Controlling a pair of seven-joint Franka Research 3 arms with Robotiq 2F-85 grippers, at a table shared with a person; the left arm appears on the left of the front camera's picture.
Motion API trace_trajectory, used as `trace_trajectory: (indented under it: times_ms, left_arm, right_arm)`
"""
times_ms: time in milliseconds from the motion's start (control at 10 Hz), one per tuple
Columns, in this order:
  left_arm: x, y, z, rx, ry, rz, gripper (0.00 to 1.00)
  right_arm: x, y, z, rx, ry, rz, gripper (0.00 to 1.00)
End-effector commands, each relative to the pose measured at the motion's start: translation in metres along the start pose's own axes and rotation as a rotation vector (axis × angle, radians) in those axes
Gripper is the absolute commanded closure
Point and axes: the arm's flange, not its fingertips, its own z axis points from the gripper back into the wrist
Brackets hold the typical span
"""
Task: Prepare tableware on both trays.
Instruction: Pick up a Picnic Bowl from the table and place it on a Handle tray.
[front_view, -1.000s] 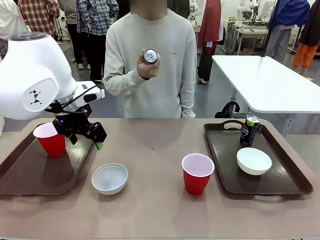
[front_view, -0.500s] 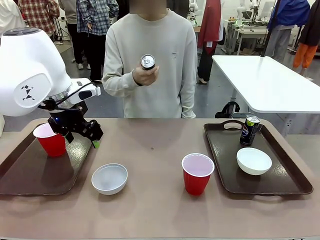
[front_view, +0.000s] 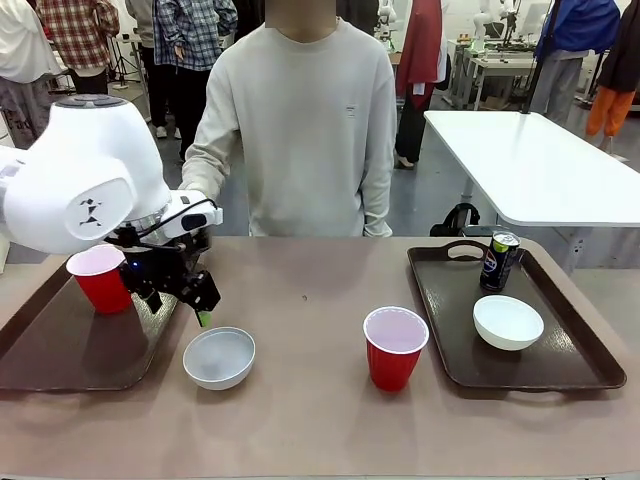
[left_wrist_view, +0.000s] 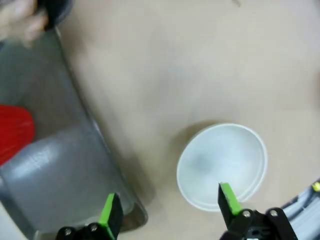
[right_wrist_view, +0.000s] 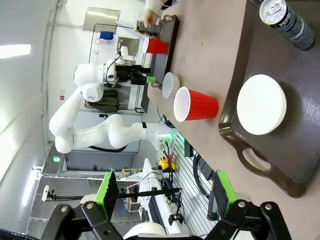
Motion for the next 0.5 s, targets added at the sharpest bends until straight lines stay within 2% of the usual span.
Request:
trace_trajectory:
  times_ms: [0, 100, 400]
  left_arm:
    - [-0.075, 0.041, 0.055, -0.005, -0.079, -0.01, 0.0]
    - [-0.098, 0.057, 0.052, -0.042, -0.035, 0.044, 0.0]
    - [-0.097, 0.053, 0.036, -0.064, 0.007, 0.056, 0.0]
  right_arm:
    - [-0.003, 0.002, -0.001, 0.009, -0.005, -0.006, 0.0]
    - [-0.003, 0.002, -0.001, 0.009, -0.005, -0.006, 0.0]
    - [-0.003, 0.002, -0.001, 0.009, -0.005, -0.006, 0.0]
